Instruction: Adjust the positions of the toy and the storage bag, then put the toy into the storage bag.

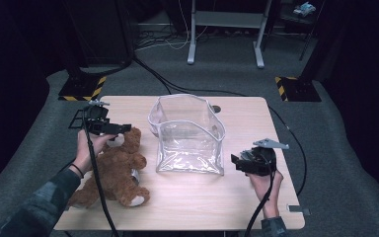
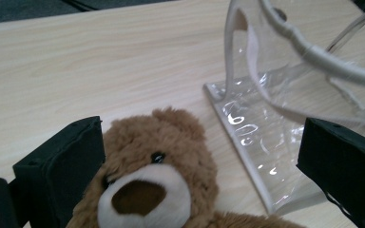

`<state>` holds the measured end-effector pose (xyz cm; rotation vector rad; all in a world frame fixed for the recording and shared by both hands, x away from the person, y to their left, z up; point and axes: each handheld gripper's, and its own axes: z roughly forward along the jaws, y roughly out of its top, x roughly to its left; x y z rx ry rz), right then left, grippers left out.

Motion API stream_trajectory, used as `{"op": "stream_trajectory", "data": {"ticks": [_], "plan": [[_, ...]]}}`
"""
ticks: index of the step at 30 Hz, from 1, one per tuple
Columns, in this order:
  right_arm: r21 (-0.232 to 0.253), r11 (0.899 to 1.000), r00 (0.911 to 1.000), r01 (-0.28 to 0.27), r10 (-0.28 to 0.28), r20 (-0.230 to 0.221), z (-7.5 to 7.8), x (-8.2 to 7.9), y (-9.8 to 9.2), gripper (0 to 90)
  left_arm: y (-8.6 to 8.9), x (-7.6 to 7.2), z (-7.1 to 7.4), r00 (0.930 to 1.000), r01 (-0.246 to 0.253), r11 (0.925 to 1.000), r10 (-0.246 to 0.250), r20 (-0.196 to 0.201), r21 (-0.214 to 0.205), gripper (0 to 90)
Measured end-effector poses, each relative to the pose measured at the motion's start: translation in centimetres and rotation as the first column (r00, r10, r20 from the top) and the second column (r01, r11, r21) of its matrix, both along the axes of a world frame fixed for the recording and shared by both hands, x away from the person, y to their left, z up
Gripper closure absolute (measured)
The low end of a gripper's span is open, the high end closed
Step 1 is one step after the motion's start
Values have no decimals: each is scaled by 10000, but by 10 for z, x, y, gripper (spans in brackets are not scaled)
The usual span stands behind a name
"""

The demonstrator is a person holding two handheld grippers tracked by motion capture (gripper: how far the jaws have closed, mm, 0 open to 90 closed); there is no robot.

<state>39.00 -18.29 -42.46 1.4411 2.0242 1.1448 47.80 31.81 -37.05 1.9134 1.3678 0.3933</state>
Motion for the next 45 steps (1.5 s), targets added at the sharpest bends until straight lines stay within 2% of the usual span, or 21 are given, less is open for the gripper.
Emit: {"op": "stream_trajectory", "data": {"ticks": [5, 6, 7, 10, 14, 15, 18, 21, 24, 25, 30, 33, 35, 39, 40, 42, 45], "plan": [[-157, 9999, 10000, 67, -67, 12, -32, -10, 7, 71, 5, -11, -16, 9995, -48, 9995, 58, -319, 297, 0], [-168, 9999, 10000, 18, -18, -16, -38, -12, 8, 68, 4, -12, -20, 9993, -221, 9996, 226, -290, 195, 0], [-191, 9998, 9999, 23, -25, -108, -44, -13, 10, 65, 6, -14, -23, 9991, -82, 9992, 97, -403, 380, 0], [-302, 9995, 9997, 2, -9, -232, -60, -18, 16, 60, 9, -17, -33, 9979, -197, 9988, 223, -604, 441, 0], [-408, 9991, 9987, -83, 62, -513, -78, -21, 21, 58, 13, -20, -44, 9953, -563, 9980, 585, -775, 298, 0], [-431, 9991, 9980, -49, 21, -632, -83, -22, 21, 58, 14, -20, -44, 9942, -464, 9981, 502, -948, 417, 0], [-376, 9993, 9966, -82, 51, -817, -93, -25, 23, 58, 13, -22, -49, 9936, -701, 9972, 722, -874, 268, 0], [-292, 9996, 9954, -68, 39, -958, -101, -28, 24, 57, 14, -23, -51, 9933, -627, 9972, 664, -948, 417, 0], [-276, 9996, 9971, -49, 28, -758, -102, -30, 25, 63, 13, -23, -54, 9909, -945, 9952, 965, -939, 254, 0], [-301, 9995, 9976, -70, 49, -694, -102, -31, 26, 63, 14, -23, -55, 9913, -885, 9953, 918, -941, 389, 0], [-404, 9992, 9975, -71, 42, -710, -102, -31, 27, 56, 15, -25, -60, 9872, -1212, 9922, 1235, -1013, 286, 0], [-389, 9992, 9975, -69, 42, -710, -103, -31, 27, 57, 16, -26, -67, 9849, -1367, 9899, 1399, -1021, 380, 0], [-376, 9993, 9975, -75, 48, -701, -103, -31, 27, 58, 16, -26, -73, 9822, -1529, 9878, 1551, -1056, 291, 0], [-567, 9983, 9977, -95, 56, -669, -104, -31, 28, 60, 18, -27, -81, 9808, -1708, 9846, 1736, -892, 382, 0], [-577, 9982, 9977, -166, 127, -663, -104, -31, 28, 61, 18, -27, -82, 9786, -1809, 9827, 1839, -924, 394, 0], [-626, 9980, 9974, -128, 82, -722, -104, -31, 29, 62, 19, -28, -87, 9761, -2013, 9792, 2027, -779, 257, 0], [-669, 9977, 9974, -131, 83, -718, -104, -31, 30, 61, 19, -29, -94, 9765, -1994, 9792, 2017, -755, 360, 0]]}}
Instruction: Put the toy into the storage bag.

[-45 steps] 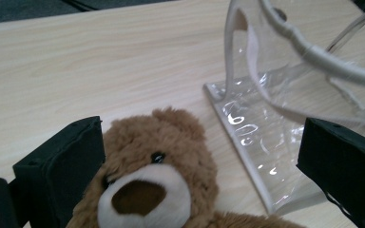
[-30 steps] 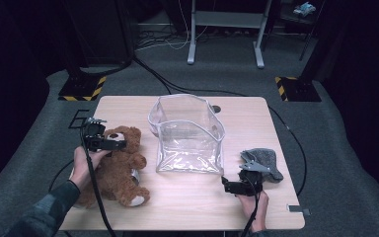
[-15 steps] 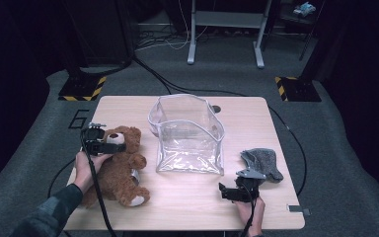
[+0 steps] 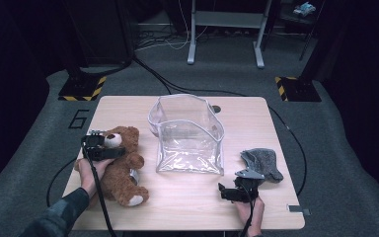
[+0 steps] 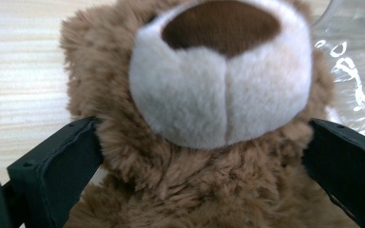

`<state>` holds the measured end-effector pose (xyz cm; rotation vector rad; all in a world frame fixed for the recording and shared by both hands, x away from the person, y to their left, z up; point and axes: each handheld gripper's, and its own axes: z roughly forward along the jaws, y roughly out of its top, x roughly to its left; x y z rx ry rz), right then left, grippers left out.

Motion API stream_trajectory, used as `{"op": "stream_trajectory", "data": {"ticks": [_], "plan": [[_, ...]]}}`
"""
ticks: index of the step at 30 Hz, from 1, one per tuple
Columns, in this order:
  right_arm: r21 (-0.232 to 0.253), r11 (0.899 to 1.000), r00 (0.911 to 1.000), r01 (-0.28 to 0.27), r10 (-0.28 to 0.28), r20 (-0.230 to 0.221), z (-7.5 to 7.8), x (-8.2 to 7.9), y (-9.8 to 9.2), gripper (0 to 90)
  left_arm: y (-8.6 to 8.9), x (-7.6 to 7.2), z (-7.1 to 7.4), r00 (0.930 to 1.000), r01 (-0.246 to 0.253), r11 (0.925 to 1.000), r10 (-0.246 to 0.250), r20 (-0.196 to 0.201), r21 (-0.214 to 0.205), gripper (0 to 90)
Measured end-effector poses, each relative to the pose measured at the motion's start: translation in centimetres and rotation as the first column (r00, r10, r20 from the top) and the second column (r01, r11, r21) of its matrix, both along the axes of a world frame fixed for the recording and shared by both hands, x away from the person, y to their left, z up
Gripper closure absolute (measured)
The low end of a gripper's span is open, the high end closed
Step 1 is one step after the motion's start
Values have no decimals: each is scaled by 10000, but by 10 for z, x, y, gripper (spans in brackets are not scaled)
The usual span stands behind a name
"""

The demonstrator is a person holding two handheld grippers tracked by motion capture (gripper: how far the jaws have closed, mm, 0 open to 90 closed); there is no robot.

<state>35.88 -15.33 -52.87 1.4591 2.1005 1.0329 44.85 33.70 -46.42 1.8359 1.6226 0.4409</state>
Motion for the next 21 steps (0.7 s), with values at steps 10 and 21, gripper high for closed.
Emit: {"op": "stream_trajectory", "data": {"ticks": [10, 21], "plan": [[-213, 9998, 10000, 25, -24, 48, 0, 0, 2, 63, 2, -3, -18, 9997, -195, 9980, 203, 122, -603, 18], [-508, 9987, 10000, 5, -2, 53, -1, 0, 4, 68, 7, 3, -28, 9989, -8, 9929, -49, -475, -1192, 56]]}}
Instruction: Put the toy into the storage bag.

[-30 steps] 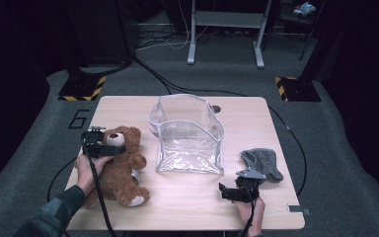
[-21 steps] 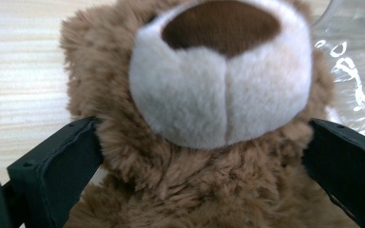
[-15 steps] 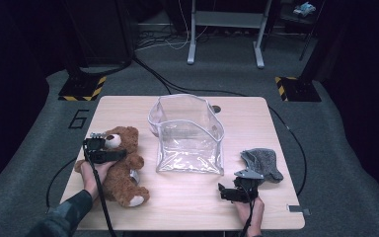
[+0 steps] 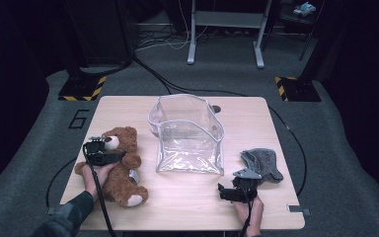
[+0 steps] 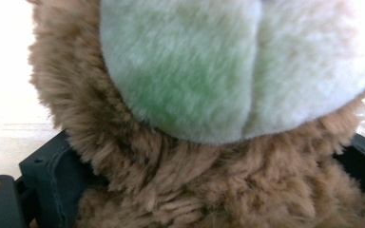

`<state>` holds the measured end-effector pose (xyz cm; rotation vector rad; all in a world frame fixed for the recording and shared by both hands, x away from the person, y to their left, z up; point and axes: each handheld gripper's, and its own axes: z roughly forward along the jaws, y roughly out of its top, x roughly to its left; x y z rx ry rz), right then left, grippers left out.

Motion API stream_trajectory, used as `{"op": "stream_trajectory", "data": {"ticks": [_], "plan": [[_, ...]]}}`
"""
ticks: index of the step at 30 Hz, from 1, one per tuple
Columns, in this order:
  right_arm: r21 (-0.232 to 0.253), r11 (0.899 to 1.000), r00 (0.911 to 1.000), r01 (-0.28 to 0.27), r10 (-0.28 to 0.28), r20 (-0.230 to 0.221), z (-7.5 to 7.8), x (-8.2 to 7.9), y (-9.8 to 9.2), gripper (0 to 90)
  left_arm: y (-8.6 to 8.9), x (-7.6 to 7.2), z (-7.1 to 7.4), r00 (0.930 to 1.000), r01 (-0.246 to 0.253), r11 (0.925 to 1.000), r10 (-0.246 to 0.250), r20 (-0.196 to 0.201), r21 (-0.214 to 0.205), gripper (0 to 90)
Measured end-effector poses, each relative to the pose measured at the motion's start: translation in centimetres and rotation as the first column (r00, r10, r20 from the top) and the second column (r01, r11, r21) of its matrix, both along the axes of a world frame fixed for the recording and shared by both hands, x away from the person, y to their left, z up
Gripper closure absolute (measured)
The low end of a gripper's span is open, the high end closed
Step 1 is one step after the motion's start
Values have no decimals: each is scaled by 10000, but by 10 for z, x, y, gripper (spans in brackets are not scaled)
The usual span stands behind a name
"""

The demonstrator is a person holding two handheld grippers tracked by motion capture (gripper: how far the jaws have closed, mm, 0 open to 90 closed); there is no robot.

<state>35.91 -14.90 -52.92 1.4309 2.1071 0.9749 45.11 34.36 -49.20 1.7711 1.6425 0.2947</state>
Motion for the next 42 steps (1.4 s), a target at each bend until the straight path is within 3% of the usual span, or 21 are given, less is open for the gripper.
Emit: {"op": "stream_trajectory", "data": {"ticks": [5, 8, 13, 16, 23, 25, 30, 42], "plan": [[7, 10000, 10000, 70, -70, 7, 0, 0, 0, 84, -2, 0, 1, 9996, 271, 9996, -270, 44, -110, 236], [18, 9999, 9999, 122, -122, 19, 0, -1, 0, 91, -4, -1, 4, 9989, 434, 9990, -434, 165, 47, 362], [22, 9999, 9999, 98, -99, 73, 0, -1, -1, 103, -3, -3, 10, 9951, 841, 9959, -857, 503, 330, 459], [6, 9999, 9998, 173, -173, 25, 0, -2, -1, 109, -4, -5, 14, 9924, 954, 9949, -976, 747, 329, 470], [74, 9999, 9999, 113, -114, 64, 0, -2, -2, 114, -1, -14, 35, 9807, 915, 9956, -937, 1717, 205, 479], [94, 9999, 9999, 123, -124, 69, 0, -2, -2, 114, -1, -16, 42, 9721, 1060, 9928, -1151, 2044, 551, 486], [74, 9998, 9998, 171, -172, 106, 0, -1, -2, 116, -3, -19, 55, 9550, 1068, 9921, -1206, 2710, 654, 490], [111, 9997, 9997, 218, -220, 113, 0, -2, -2, 124, 2, -17, 72, 9311, 809, 9950, -966, 3516, 593, 497]]}}
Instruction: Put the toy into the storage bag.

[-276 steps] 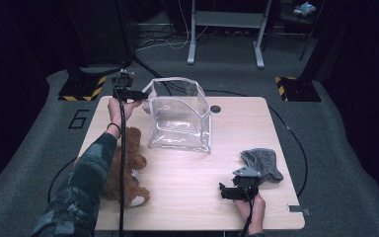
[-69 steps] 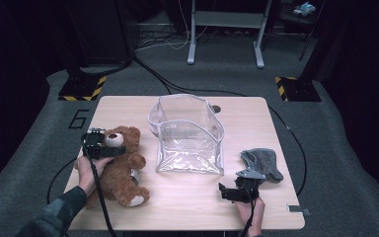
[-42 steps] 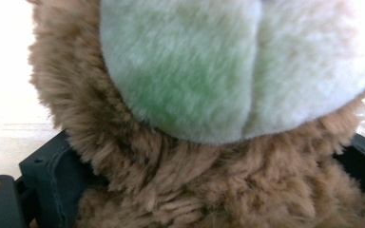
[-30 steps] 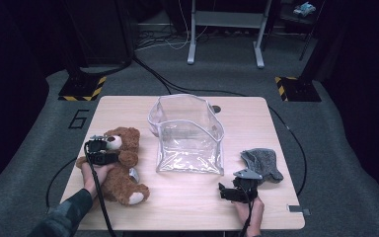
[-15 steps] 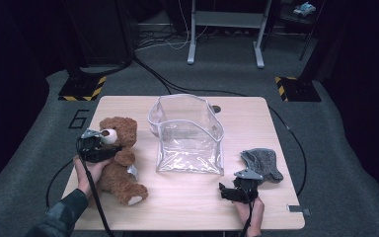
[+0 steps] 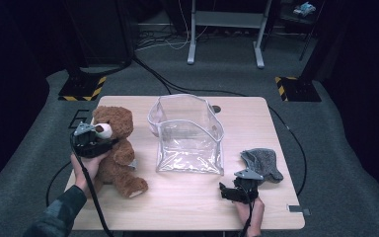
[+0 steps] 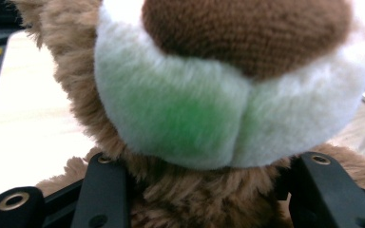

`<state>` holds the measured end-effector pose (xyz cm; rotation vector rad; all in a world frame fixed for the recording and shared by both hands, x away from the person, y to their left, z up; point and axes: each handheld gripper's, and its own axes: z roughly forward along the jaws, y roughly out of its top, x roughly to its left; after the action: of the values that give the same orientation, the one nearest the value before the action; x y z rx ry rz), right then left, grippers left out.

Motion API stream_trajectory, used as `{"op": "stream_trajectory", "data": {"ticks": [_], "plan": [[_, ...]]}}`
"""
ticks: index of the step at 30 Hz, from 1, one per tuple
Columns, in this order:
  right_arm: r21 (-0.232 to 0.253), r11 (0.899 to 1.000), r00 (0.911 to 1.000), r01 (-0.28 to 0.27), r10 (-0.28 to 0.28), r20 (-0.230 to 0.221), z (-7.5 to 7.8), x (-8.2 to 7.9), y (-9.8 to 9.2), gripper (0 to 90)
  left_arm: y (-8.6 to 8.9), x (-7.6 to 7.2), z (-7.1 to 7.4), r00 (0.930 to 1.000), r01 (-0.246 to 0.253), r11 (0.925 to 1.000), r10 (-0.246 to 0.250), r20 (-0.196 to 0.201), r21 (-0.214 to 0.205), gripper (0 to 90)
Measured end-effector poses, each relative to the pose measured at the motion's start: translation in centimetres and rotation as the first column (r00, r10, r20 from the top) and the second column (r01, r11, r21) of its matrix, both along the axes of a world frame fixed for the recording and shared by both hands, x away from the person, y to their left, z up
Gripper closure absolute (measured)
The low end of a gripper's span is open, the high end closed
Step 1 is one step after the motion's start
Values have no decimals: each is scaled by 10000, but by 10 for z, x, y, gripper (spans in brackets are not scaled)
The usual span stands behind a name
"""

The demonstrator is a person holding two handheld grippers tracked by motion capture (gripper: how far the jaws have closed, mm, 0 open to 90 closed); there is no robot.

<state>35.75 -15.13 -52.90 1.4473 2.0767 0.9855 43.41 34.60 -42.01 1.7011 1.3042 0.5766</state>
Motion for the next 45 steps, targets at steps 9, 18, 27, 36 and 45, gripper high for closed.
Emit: {"op": "stream_trajectory", "data": {"ticks": [9, 18, 27, 36, 45], "plan": [[-207, 9998, 10000, -1, 1, -7, 0, 0, 1, 121, 1, 8, 17, 9994, -118, 9999, 116, 339, 65, 497], [-456, 9990, 10000, -4, 2, -37, 0, 1, 5, 101, 1, 18, 35, 9975, -299, 9994, 288, 652, 166, 497], [-516, 9987, 9999, 50, -55, -99, -1, 2, 6, 63, 5, 29, 59, 9936, -589, 9977, 553, 988, 341, 497], [-587, 9983, 9999, -11, 5, -110, -1, 2, 6, 64, 6, 42, 86, 9883, -848, 9951, 775, 1311, 511, 497], [-573, 9984, 9999, -6, -1, -119, -1, 2, 6, 64, 1, 54, 110, 9847, -943, 9932, 828, 1532, 689, 496]]}}
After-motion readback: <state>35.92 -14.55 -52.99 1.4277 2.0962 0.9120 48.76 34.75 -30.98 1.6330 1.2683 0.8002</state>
